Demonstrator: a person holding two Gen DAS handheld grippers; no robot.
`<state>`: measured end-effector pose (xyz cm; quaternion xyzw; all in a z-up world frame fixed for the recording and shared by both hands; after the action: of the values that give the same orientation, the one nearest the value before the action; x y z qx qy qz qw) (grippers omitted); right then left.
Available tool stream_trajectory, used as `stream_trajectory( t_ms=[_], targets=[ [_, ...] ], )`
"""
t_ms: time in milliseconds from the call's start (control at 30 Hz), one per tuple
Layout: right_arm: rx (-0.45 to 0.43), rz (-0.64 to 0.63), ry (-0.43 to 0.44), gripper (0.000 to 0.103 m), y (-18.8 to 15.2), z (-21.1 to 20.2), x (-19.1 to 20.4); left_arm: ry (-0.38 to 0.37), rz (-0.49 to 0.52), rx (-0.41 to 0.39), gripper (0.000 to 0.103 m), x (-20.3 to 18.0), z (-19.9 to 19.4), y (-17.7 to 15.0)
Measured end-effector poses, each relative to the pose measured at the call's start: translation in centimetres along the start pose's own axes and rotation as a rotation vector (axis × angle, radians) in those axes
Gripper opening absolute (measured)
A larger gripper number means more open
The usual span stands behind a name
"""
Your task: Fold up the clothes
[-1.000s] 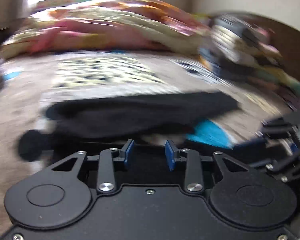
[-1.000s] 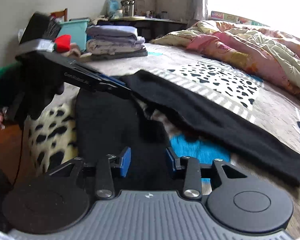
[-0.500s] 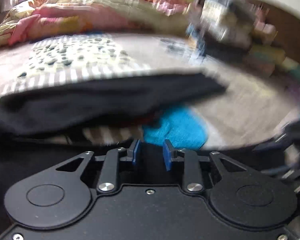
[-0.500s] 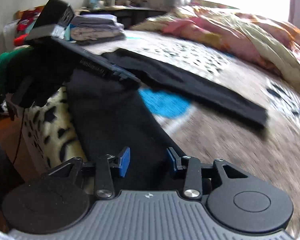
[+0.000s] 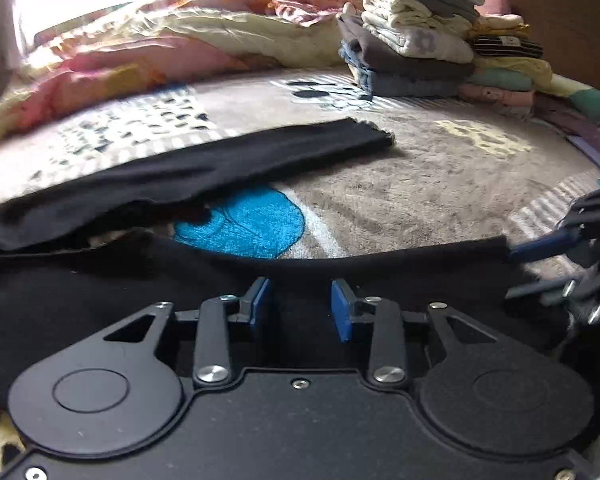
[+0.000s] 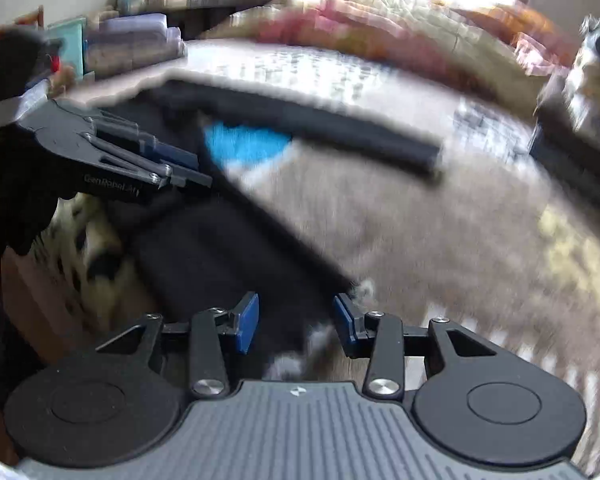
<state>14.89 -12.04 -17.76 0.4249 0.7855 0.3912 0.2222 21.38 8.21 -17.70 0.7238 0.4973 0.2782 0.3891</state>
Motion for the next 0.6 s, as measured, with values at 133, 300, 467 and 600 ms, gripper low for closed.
stream_trajectory(
  t_ms=[133, 300, 467, 600],
  targets=[
    [-0.068, -0.045, 0.03, 0.041, 0.5, -2.0, 1.0, -0.009, -0.068, -0.036, 0.053, -0.5, -2.8, 0.3],
    [0.069, -0.105, 0.053, 0.049, -0.5, 0.3, 1.8, -0.002, -0.075, 0.019, 0.055, 0.9, -2.9, -2.0],
    [-0.021, -0.185, 0.068, 0.048, 0.6, -3.2, 2.3, 0.209, -0.168, -0.18, 0.055, 6.7, -9.6, -0.2],
    [-0.068, -0.331, 0.057, 0.047, 0.7, -4.4, 3.9, 0.381, -0.04, -0.157, 0.055, 11.8, -12.5, 0.4]
  ],
)
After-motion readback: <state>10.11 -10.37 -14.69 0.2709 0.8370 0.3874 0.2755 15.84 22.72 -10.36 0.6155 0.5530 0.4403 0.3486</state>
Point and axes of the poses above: each gripper's, at about its wrist camera, not at the fingertips, and z roughly the way its jaws point, x to its left, y to its top, the point moved 4 cm from there along z, roughly the way its jaws point, and after that the axes turned 4 degrees about -x, right-handed, at the moved point
